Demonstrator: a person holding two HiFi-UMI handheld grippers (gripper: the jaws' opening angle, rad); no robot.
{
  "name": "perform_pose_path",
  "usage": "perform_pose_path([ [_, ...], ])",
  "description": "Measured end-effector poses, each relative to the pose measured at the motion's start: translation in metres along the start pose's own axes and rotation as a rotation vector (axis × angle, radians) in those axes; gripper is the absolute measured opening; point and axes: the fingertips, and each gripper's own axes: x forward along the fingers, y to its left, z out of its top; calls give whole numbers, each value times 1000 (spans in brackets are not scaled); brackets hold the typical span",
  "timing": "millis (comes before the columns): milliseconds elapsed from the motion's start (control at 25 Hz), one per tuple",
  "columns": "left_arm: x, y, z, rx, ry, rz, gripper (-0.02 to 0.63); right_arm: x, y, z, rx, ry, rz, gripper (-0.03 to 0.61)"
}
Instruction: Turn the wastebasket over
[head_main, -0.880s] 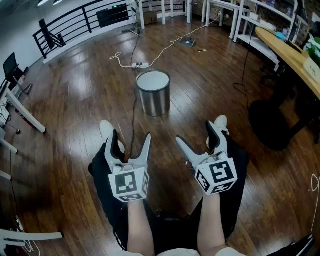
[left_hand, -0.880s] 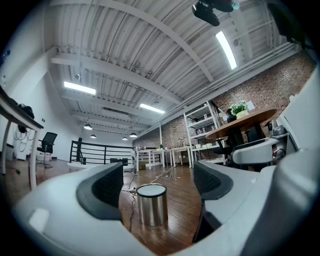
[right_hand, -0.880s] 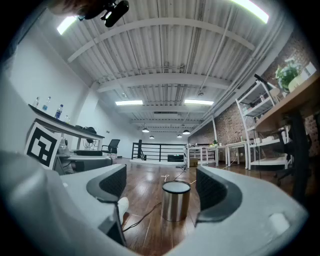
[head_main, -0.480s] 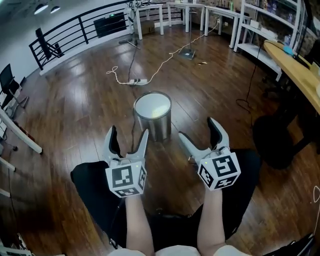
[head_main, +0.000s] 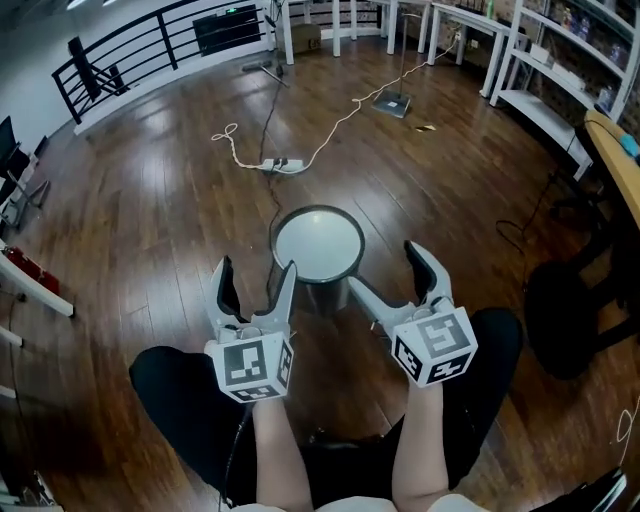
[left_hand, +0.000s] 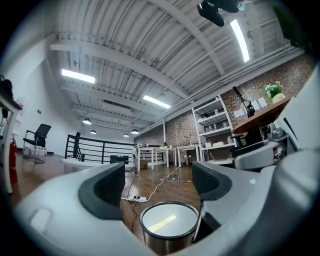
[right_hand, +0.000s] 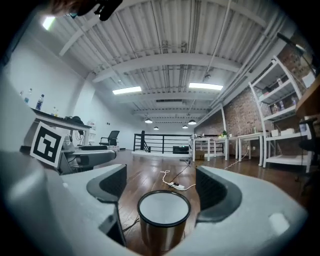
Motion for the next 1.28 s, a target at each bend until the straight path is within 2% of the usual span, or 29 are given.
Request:
perform_pose_path([
  [280,26,32,-35,-24,69,55,433,57,12,-15,24,43,83,413],
  [400,37,32,-39,-26,78,48,433,69,7,-17,9,59,91,411],
  [600,53,38,-32,-32,62,35,431,84,-7,2,-5,25,98,408],
  [800,60,57,-28,-37,74,46,422,100,-21,27,-12,21,128,371],
  [1000,61,74,-34,-47,70,74,419,139,-14,28,-123,149,269,371],
  [1160,64,87,-52,-54,93,72,419,182,5,-5,-269,359,418,371],
  [1280,65,95,-66,-57,122,75,419,213,21,-30,-343,476,507,371],
])
